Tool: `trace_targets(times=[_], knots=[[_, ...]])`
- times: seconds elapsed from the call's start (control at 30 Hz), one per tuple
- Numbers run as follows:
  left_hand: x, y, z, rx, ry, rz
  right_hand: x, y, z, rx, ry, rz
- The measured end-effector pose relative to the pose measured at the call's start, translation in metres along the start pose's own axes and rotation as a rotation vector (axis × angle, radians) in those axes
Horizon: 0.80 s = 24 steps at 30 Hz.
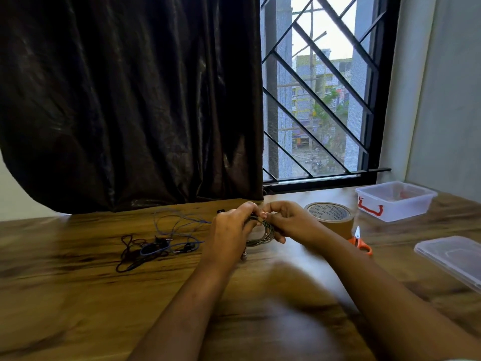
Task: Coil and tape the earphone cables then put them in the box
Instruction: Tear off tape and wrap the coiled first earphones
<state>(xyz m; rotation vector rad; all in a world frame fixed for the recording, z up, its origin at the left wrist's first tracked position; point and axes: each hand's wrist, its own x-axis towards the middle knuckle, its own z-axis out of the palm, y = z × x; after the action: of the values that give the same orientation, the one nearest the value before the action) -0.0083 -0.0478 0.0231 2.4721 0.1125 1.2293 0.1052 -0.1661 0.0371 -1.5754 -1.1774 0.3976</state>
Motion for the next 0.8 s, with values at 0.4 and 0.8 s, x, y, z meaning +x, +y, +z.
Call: trace_targets(times=[0.4,0.8], knots=[[0.0001,-0.0019,0.0009,-0.063,0.011,-0.052,0.0016,-0.0005,-0.0004,-0.204,0.098,-0.036],[0.0,0.0044,-0.0012,0.06,0.008,-0.07,-0.0005,-0.0002,0.0033,-0.108,0.075,-0.003]])
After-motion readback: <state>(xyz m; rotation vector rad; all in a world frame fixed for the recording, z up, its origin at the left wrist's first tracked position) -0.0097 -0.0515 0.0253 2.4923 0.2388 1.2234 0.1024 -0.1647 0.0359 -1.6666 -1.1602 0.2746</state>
